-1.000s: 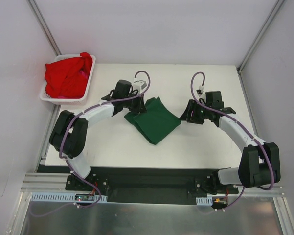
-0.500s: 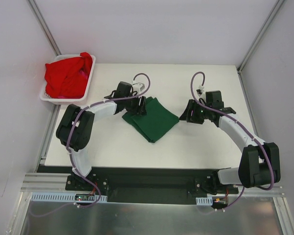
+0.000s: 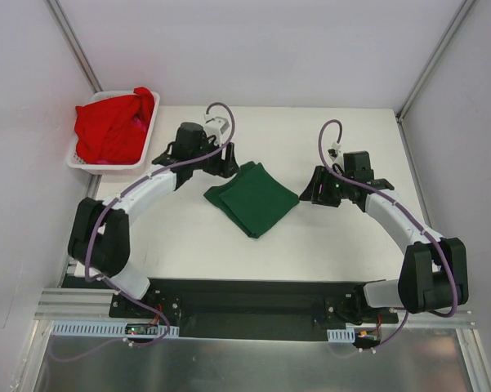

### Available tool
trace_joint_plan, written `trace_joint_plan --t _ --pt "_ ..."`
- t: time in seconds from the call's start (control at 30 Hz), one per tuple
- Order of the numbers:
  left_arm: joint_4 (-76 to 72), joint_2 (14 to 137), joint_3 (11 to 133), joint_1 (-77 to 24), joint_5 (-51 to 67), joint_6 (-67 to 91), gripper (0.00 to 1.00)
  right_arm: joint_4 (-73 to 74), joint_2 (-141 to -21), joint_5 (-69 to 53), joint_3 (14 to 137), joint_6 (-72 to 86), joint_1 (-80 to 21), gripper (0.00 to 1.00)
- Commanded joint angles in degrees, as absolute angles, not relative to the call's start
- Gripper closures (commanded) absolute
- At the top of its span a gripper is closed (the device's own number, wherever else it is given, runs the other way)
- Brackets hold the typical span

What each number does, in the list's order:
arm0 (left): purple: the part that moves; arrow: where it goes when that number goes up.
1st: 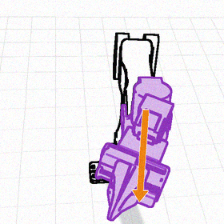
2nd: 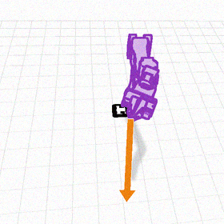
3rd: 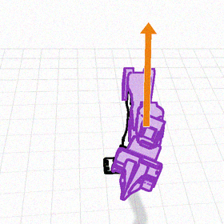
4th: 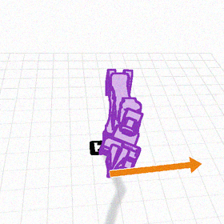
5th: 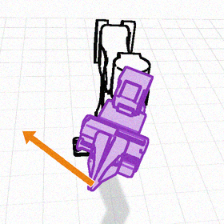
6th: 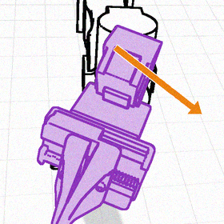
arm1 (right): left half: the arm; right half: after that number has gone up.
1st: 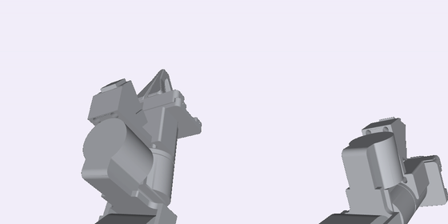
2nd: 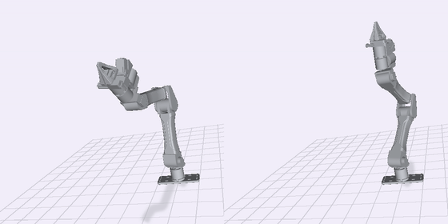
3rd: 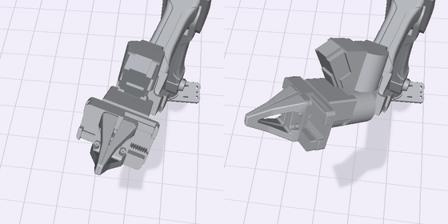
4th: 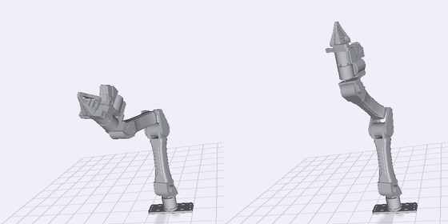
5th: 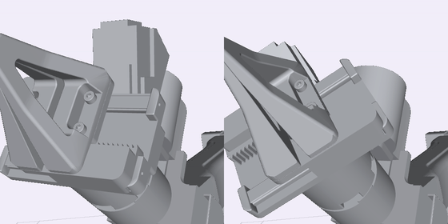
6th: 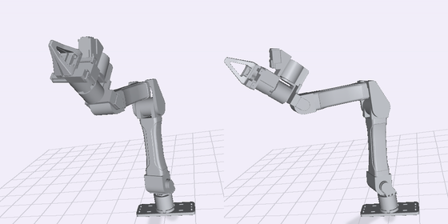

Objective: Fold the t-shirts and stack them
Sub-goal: Fold the tshirt

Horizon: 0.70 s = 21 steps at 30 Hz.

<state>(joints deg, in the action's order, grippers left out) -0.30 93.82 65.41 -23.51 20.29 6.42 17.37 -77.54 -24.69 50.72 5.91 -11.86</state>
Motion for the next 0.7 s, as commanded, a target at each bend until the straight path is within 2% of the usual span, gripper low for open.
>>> trace_joint_plan --t 0.0,0.03,0.07,0.1,0.13,0.17,0.27,0.37,0.5,0.67 --pt "-0.3 86.9 67.2 -22.6 24.1 6.9 0.45 16.6 -75.8 -25.3 50.5 5.8 -11.5 0.43" --pt "-0.3 87.0 67.8 -22.4 26.0 7.5 0.56 15.7 -75.8 -26.2 50.2 6.1 -11.6 0.43" --pt "-0.3 87.4 68.3 -22.2 27.9 7.9 0.73 15.1 -75.8 -26.8 49.8 6.4 -11.3 0.43" --pt "-0.3 88.0 69.2 -22.2 31.8 8.9 0.89 14.3 -75.8 -28.5 49.0 6.6 -11.4 0.46" --pt "-0.3 89.6 69.8 -22.2 33.6 9.4 1.0 13.0 -75.8 -29.2 48.6 7.2 -11.6 0.53" --pt "-0.4 90.7 70.2 -22.2 35.6 10.0 1.0 12.6 -75.8 -29.5 48.3 7.6 -11.6 0.69" --pt "-6.4 95.3 70.2 -22.2 43.3 13.1 1.0 11.4 -75.8 -30.9 47.7 8.0 -11.6 0.99" --pt "-12.2 101.1 70.7 -22.2 51.0 17.7 1.0 9.9 -76.4 -33.0 47.5 8.3 -11.6 0.99" --pt "-27.0 109.9 71.8 -22.3 60.8 28.1 1.0 7.2 -77.8 -36.8 47.3 9.2 -11.6 0.99" --pt "-46.7 118.9 73.8 -22.3 67.3 45.2 1.0 2.2 -81.5 -42.1 47.1 12.0 -11.6 0.99"
